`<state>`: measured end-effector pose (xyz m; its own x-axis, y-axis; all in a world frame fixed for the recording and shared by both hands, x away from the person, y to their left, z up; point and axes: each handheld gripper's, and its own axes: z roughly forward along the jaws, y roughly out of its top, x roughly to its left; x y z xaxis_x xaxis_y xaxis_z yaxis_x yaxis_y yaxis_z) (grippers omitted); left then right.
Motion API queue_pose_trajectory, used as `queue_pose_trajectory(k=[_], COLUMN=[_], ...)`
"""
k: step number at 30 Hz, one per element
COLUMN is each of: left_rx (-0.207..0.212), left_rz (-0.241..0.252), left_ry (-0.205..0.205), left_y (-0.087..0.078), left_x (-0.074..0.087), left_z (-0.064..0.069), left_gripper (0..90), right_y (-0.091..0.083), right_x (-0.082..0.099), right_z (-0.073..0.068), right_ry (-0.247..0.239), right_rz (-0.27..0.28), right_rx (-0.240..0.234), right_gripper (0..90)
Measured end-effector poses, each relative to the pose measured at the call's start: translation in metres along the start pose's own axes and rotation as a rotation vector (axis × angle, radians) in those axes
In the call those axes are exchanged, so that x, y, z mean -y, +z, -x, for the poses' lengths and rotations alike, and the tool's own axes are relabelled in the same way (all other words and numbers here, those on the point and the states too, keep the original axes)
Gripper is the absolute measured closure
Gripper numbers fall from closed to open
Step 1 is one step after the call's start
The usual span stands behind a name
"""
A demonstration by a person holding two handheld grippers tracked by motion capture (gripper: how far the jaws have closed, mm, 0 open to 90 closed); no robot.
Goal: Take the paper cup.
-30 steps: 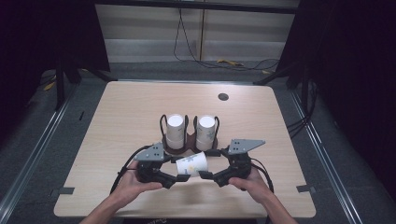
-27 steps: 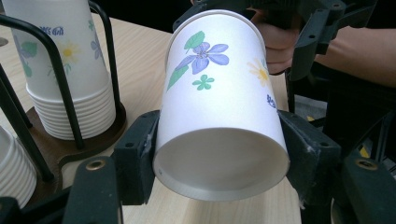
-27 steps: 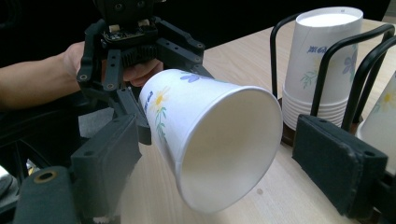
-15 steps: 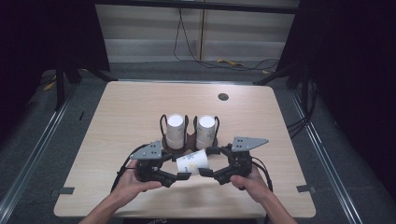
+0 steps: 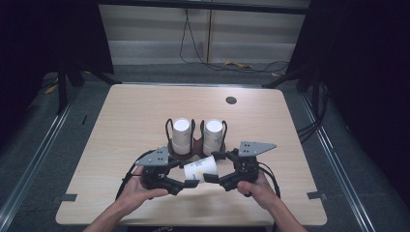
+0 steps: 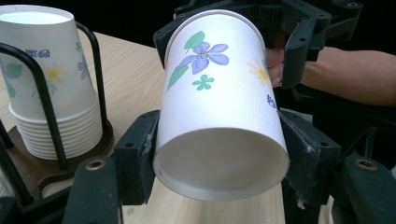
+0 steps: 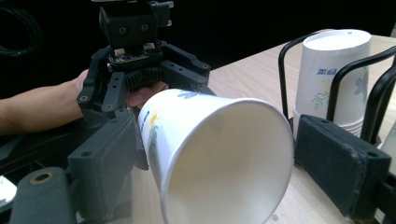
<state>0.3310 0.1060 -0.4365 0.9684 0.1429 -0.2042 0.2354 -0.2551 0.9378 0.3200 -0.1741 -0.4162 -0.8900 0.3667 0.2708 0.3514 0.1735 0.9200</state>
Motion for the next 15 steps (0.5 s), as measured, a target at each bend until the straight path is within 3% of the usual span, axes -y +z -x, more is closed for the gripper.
queue_pose_trajectory(k=[5, 15], left_rx=[0.000, 0.017], left_rz=[0.003, 0.006], left_ry=[0.001, 0.006], left_y=[-0.0003, 0.0019], left_x=[-0.0007, 0.0000], left_z=[0.0001, 0.0026], left_gripper=[35.1, 35.1], right_y=[0.0019, 0.0035], right_x=[0.0016, 0.0035], right_z=[0.0025, 0.0030], right_ry=[0.011, 0.017], right_rz=[-0.006, -0.022], right_rx=[-0.001, -0.046], right_gripper=[13.6, 16.1])
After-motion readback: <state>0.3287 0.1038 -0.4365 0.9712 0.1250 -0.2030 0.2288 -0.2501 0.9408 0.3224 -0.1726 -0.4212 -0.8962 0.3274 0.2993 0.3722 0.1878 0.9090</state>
